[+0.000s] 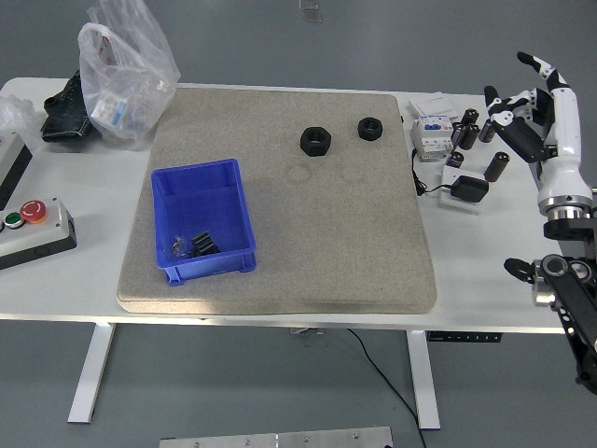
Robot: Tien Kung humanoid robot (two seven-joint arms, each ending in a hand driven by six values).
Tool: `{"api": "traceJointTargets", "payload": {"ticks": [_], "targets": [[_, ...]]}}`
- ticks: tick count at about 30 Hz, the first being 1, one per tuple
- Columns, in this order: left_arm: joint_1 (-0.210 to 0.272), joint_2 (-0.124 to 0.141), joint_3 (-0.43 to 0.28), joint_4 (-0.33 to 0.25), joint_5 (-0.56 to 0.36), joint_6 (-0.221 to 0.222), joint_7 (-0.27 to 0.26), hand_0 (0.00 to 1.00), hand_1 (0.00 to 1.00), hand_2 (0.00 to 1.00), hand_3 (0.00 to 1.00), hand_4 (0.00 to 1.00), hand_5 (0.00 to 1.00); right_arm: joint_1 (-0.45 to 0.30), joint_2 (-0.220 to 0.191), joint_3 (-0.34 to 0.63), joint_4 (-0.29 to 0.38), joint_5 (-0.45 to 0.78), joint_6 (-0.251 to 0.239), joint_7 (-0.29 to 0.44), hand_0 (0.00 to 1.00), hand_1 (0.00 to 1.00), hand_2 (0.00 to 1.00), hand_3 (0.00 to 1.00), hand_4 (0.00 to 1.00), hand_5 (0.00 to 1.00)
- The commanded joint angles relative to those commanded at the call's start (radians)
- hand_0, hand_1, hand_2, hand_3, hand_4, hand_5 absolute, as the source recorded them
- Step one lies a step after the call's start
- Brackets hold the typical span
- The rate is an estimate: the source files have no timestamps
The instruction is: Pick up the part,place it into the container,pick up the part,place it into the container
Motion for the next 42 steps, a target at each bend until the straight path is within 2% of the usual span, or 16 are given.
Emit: {"api": "traceJointTargets", "payload": {"ticks": [1,9,18,19,24,25,30,31,42], "targets": [[-0.001,0.001,0.001,0.0,0.001,-0.001,0.0,0.665,0.585,0.566,0.625,0.629,0.245,-0.02,0.005,0.026,-0.002,0.009,0.002,0.007,0.37,0.592,0.612,0.812,0.796,0.339],[-0.015,0.018,0.015,0.0,0.006,-0.004,-0.005,0.665,0.585,0.566,0.625,0.629,0.244,-0.082,0.01,0.17,-0.001,0.054,0.0,0.046,0.391,0.618,0.632,0.809,0.807,0.347],[-0.021,0.031,0.017,0.0,0.015,-0.005,-0.004,0.665,0.584,0.566,0.625,0.628,0.244,-0.094,0.018,0.186,-0.011,0.102,0.019,0.086,0.406,0.631,0.639,0.808,0.808,0.344],[-0.021,0.031,0.017,0.0,0.015,-0.005,-0.004,0.665,0.585,0.566,0.625,0.628,0.244,-0.094,0.018,0.186,-0.014,0.113,0.023,0.092,0.496,0.683,0.704,0.813,0.836,0.356],[-0.02,0.034,0.015,0.0,0.019,-0.005,-0.002,0.665,0.585,0.566,0.625,0.628,0.244,-0.096,0.017,0.188,-0.028,0.171,0.055,0.119,0.496,0.683,0.704,0.813,0.836,0.356],[-0.019,0.035,0.013,0.0,0.021,-0.005,-0.002,0.665,0.585,0.566,0.624,0.627,0.244,-0.097,0.017,0.188,-0.03,0.179,0.064,0.122,0.638,0.762,0.835,0.888,0.963,0.482],[-0.013,0.037,0.008,0.0,0.025,-0.005,0.0,0.665,0.585,0.566,0.624,0.627,0.244,-0.102,0.017,0.184,-0.039,0.197,0.095,0.13,0.638,0.762,0.835,0.888,0.963,0.482],[-0.012,0.037,0.008,0.0,0.025,-0.005,0.001,0.665,0.585,0.566,0.624,0.627,0.243,-0.102,0.017,0.183,-0.04,0.198,0.098,0.13,0.823,0.874,0.992,0.998,0.998,0.571],[-0.005,0.043,0.006,0.0,0.029,-0.006,0.003,0.665,0.585,0.566,0.625,0.627,0.243,-0.104,0.016,0.166,-0.049,0.203,0.116,0.134,0.865,0.889,0.984,0.997,0.998,0.574]]}}
